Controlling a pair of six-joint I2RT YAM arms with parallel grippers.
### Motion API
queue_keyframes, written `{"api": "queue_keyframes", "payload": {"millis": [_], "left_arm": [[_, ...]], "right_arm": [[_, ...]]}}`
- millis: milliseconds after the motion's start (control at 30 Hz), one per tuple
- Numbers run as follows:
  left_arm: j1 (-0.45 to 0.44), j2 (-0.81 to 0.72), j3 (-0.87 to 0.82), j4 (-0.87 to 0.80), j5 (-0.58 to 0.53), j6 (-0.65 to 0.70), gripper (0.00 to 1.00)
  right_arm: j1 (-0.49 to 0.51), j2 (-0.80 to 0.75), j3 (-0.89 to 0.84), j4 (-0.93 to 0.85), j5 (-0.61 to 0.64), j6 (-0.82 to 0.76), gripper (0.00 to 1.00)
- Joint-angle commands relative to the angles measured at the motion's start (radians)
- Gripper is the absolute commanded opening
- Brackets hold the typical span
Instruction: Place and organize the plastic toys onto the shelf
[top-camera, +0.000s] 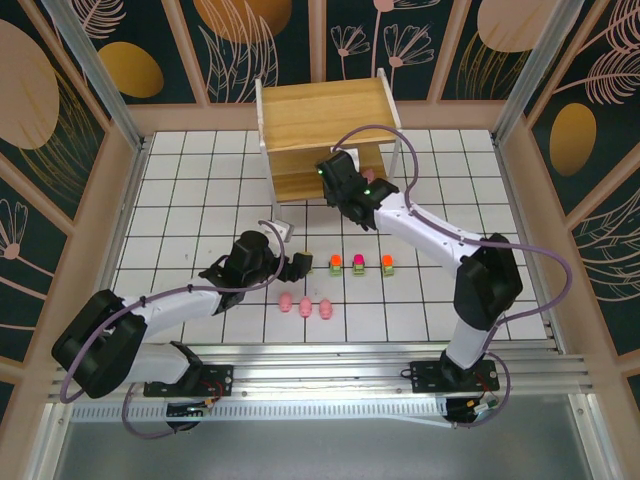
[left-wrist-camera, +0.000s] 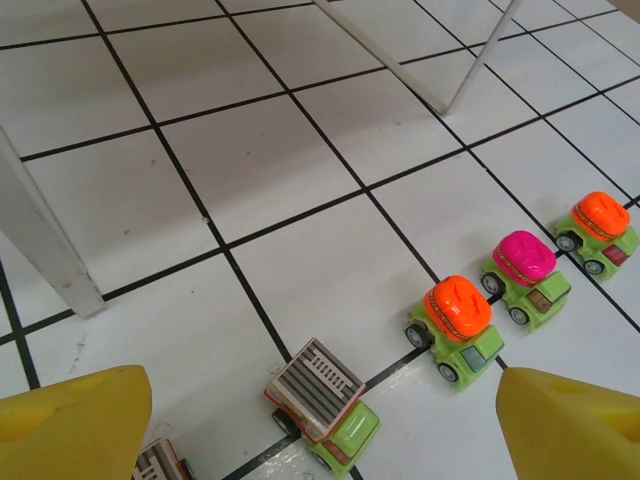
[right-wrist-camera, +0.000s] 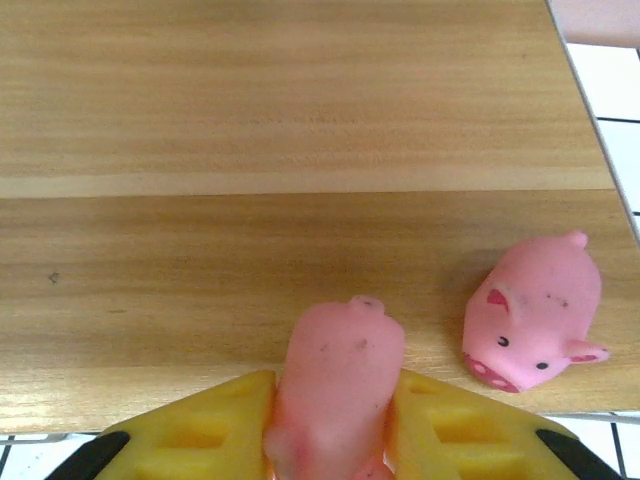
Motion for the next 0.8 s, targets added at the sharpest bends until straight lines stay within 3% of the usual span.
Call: {"api": "queue_keyframes", "payload": {"millis": [0, 767], "left_arm": [[0.007, 0.011, 0.003, 0.028, 0.026, 0.017, 0.89], [0.007, 0.005, 0.005, 0.023, 0.021, 0.017, 0.89]], "right_arm": [[-0.016, 0.025, 0.039, 0.028, -0.01, -0.016, 0.31], [-0.086, 0.057, 0.013, 0.065, -0.018, -0.02, 0.35]]}}
